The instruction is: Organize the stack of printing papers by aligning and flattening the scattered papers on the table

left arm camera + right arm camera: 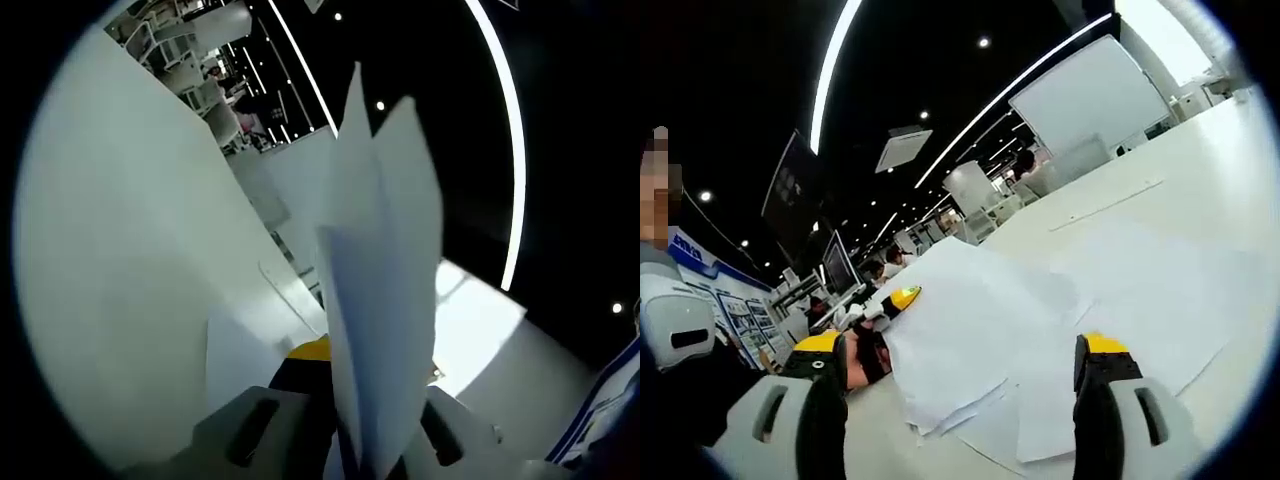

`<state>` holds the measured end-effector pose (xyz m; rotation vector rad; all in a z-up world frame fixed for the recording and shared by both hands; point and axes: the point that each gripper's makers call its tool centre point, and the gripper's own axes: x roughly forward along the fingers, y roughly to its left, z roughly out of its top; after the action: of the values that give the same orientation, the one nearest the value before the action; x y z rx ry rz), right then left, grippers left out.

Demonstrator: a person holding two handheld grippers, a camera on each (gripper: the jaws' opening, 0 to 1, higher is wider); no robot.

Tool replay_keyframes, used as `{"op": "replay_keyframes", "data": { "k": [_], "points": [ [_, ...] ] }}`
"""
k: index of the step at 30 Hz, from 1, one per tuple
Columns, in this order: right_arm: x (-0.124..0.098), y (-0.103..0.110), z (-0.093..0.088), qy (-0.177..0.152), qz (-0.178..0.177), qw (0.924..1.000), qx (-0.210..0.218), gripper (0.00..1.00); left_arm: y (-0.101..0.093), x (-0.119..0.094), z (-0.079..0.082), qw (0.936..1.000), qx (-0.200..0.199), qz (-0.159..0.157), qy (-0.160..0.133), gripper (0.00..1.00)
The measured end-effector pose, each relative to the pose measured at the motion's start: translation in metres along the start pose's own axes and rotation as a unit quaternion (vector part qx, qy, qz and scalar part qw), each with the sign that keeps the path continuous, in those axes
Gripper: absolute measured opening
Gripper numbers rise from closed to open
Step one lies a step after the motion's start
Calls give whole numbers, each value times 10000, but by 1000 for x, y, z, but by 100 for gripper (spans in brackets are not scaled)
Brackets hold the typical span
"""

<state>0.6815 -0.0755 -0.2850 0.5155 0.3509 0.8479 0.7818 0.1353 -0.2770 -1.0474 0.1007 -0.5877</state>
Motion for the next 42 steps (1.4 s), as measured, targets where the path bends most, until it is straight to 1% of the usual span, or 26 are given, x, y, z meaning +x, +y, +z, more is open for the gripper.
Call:
{"op": "replay_keyframes", "data": {
  "k": [16,29,34,37,42],
  "points": [
    [-4,-5,3,-34,-202,9996,-181,89,-1,0,-1,10000,-9,7,0,6],
    [-8,-16,5,-52,-485,9981,-375,88,-1,1,-1,10000,-11,11,-2,6],
    [-8,-22,4,8,-647,9964,-550,88,-2,0,-2,10000,-5,9,-1,6],
    [-9,-26,3,110,-824,9929,-846,88,-3,0,-2,10000,-6,10,-1,6],
    [-8,-27,3,139,-841,9922,-915,88,-3,0,-3,10000,-13,10,-1,6]
  ]
}}
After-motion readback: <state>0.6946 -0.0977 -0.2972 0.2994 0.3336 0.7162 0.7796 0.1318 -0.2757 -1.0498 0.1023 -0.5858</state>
